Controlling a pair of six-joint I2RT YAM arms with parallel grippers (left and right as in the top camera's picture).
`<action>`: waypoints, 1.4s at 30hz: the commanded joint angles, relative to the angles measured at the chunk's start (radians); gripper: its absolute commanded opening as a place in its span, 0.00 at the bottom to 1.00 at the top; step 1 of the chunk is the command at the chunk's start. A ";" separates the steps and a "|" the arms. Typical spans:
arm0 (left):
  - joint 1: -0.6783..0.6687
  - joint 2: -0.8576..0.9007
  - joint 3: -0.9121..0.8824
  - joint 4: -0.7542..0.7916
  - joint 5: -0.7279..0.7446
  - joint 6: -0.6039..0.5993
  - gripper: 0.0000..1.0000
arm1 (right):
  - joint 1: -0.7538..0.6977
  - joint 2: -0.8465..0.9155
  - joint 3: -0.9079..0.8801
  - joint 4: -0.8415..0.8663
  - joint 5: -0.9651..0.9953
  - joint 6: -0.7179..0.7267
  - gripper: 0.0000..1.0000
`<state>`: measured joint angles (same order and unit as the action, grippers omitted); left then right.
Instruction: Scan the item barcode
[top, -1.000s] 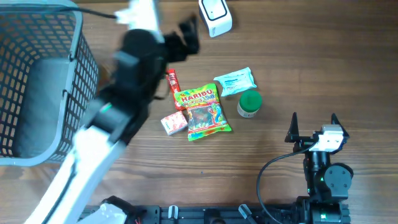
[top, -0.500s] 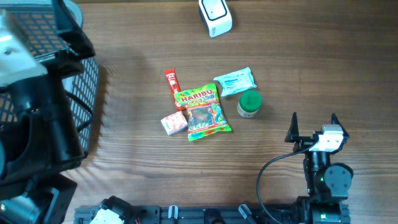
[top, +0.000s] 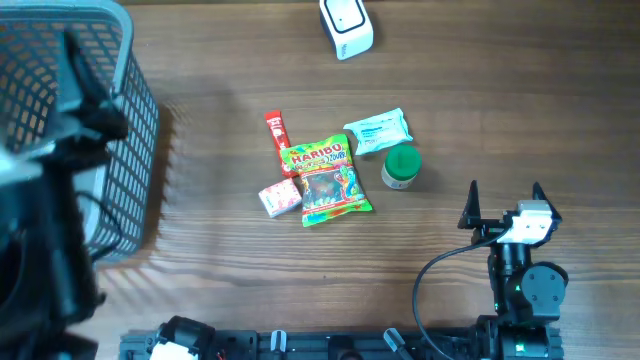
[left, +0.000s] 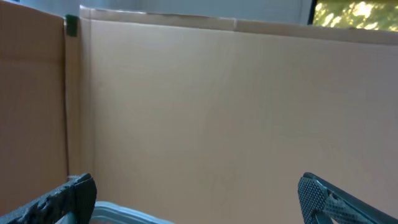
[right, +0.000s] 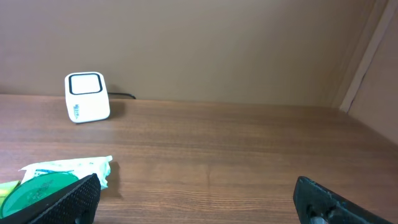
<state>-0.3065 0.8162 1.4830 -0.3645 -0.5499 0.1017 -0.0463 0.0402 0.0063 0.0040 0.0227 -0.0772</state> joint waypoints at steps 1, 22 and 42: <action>0.113 -0.140 -0.106 0.035 0.147 -0.116 1.00 | 0.002 -0.003 -0.001 0.005 -0.003 -0.009 0.99; 0.283 -0.549 -0.295 0.015 0.381 -0.319 1.00 | 0.002 -0.003 -0.001 0.005 -0.003 -0.009 1.00; 0.338 -0.812 -0.563 0.086 0.385 -0.320 1.00 | 0.002 -0.003 -0.001 0.004 -0.003 -0.009 1.00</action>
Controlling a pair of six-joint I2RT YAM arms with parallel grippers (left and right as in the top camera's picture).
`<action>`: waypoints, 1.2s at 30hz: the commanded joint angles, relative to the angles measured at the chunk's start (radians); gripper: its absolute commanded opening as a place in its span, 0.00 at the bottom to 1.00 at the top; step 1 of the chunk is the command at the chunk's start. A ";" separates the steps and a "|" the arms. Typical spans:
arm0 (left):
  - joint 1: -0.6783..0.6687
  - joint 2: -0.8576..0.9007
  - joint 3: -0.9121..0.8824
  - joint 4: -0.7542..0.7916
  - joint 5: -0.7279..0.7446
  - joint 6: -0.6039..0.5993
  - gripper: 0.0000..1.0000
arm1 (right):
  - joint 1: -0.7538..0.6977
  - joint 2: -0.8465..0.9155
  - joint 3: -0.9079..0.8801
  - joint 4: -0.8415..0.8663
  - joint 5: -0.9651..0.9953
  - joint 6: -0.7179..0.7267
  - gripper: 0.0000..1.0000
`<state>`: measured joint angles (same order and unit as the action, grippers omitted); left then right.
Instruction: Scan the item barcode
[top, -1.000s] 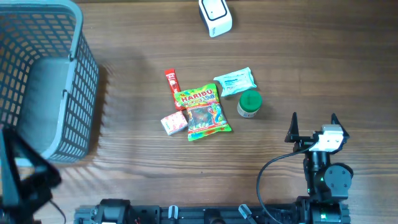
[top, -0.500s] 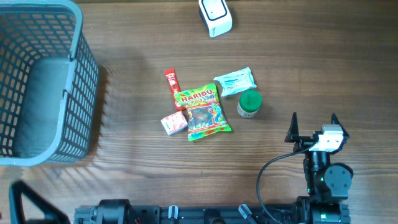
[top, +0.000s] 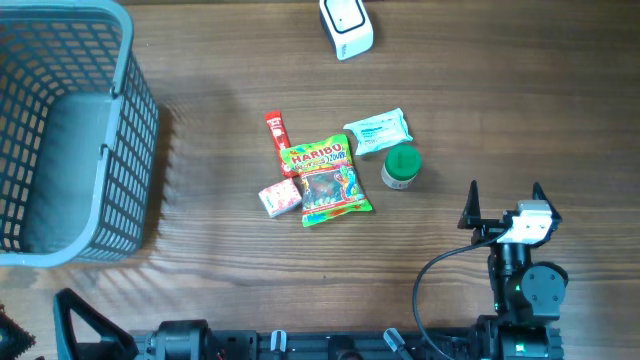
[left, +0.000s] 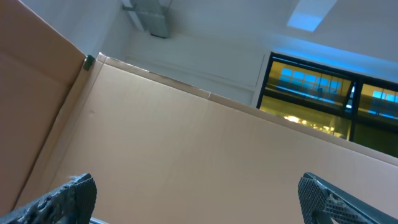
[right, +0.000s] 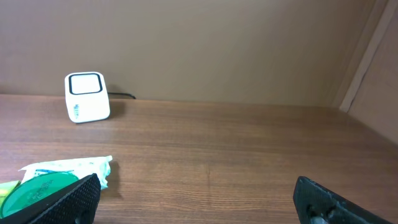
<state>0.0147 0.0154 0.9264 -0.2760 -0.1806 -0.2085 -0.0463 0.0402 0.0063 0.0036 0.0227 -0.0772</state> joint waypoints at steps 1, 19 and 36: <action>0.022 -0.011 -0.006 -0.006 0.015 -0.009 1.00 | 0.002 -0.003 -0.001 0.005 -0.003 -0.009 0.99; 0.084 -0.011 -0.010 -0.344 -0.029 -0.010 1.00 | 0.002 -0.003 -0.001 0.005 -0.003 -0.009 1.00; 0.084 -0.011 -0.335 -0.161 0.259 -0.053 1.00 | 0.002 -0.003 -0.001 0.005 -0.003 -0.009 1.00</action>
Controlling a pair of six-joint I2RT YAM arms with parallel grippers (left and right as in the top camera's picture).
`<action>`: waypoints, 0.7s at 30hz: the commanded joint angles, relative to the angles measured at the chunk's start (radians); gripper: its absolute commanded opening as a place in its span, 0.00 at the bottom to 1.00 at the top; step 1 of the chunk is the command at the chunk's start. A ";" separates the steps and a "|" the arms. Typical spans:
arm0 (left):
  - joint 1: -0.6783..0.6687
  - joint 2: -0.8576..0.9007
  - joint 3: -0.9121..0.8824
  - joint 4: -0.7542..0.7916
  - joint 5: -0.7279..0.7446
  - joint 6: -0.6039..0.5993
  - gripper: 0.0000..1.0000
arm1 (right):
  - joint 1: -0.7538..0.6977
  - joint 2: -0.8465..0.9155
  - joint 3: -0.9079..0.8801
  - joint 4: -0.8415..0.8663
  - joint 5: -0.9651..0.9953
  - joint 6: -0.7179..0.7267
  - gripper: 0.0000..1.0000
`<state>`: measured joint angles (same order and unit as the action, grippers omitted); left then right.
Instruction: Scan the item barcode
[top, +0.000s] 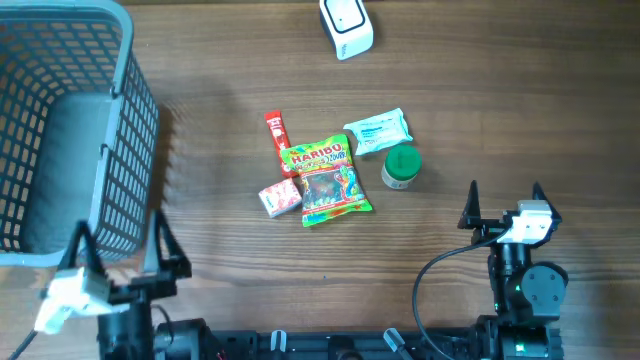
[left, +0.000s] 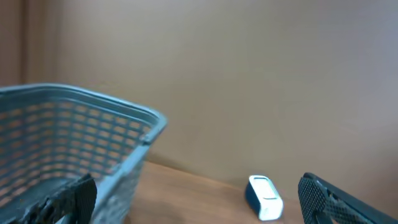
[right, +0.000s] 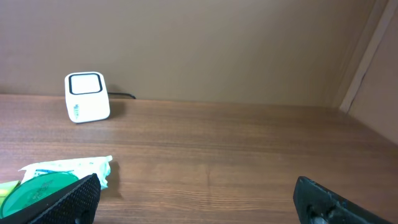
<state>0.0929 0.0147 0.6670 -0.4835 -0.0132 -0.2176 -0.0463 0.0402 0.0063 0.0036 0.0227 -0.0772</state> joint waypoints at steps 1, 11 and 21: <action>0.005 -0.010 -0.119 0.080 0.091 -0.076 1.00 | 0.002 -0.003 -0.001 0.005 -0.003 -0.009 1.00; 0.005 -0.010 -0.447 0.407 0.092 -0.134 1.00 | 0.002 -0.003 -0.001 0.005 -0.003 -0.009 1.00; 0.005 -0.010 -0.612 0.415 0.092 -0.134 1.00 | 0.002 -0.004 -0.001 0.134 -0.145 0.043 1.00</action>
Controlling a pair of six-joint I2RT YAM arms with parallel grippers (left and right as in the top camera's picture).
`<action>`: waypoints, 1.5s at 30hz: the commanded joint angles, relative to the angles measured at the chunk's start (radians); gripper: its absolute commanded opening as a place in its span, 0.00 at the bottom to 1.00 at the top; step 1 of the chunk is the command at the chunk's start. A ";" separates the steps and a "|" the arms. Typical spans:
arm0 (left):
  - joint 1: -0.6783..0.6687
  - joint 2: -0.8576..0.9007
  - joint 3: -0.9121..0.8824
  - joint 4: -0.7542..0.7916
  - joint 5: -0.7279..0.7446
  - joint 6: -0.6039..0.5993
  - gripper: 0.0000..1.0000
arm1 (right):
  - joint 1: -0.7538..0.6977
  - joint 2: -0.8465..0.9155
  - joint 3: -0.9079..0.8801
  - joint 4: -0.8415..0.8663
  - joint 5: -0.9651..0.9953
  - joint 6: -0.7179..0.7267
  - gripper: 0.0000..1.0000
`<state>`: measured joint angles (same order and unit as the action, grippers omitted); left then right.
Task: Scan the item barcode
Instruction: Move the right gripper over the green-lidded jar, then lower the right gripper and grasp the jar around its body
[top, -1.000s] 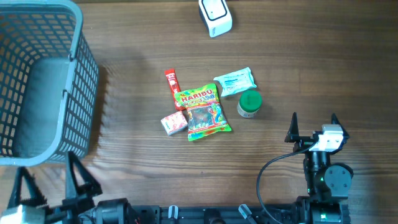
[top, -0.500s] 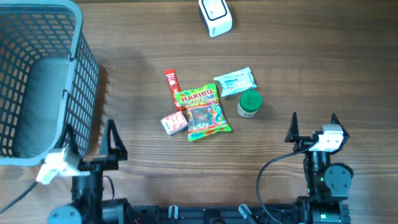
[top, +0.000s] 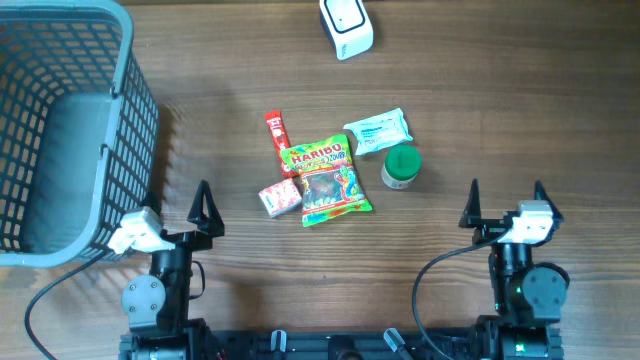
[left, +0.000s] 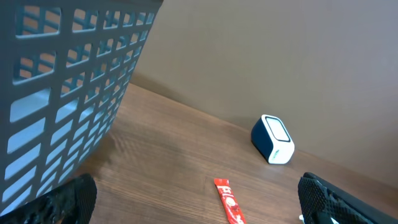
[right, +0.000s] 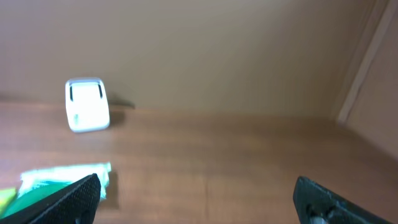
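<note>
A white barcode scanner (top: 346, 26) stands at the table's far edge, also in the left wrist view (left: 272, 139) and the right wrist view (right: 86, 105). Mid-table lie a red stick packet (top: 276, 144), a Haribo bag (top: 330, 180), a small pink packet (top: 281, 197), a wipes pack (top: 379, 131) and a green-lidded jar (top: 402, 166). My left gripper (top: 172, 215) is open at the front edge, left of the items, nothing between its fingers. My right gripper (top: 505, 190) is open at the front right, empty. The right wrist view is blurred.
A grey mesh basket (top: 140, 130) fills the left side, its wall close to my left gripper (left: 74, 74). Bare wood lies between both grippers and the item cluster. A brown cardboard wall stands behind the table.
My left gripper has moved right from the front left corner by the basket and now faces the scanner and the red stick packet. The right wrist view has shifted slightly and blurred.
My left arm first hung over the basket facing the cardboard wall. Then it was low at the front left corner, its camera tilted toward the ceiling. Later it stood by the basket's front, and now it is at the front edge. The right arm stayed at front right.
</note>
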<state>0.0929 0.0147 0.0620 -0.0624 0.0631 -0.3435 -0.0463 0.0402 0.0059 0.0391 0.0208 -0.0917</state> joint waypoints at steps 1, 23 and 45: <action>0.005 -0.010 -0.007 -0.020 0.016 -0.008 1.00 | 0.002 -0.004 0.004 0.207 -0.357 0.071 0.99; 0.005 0.026 -0.007 -0.107 0.280 0.183 1.00 | 0.005 0.869 0.946 -0.629 -0.825 0.439 1.00; 0.005 0.026 -0.007 -0.107 0.280 0.183 1.00 | 0.374 1.772 1.350 -1.004 0.016 0.667 1.00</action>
<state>0.0937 0.0422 0.0586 -0.1684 0.3489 -0.1833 0.3260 1.7824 1.3396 -0.9684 -0.0345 0.5720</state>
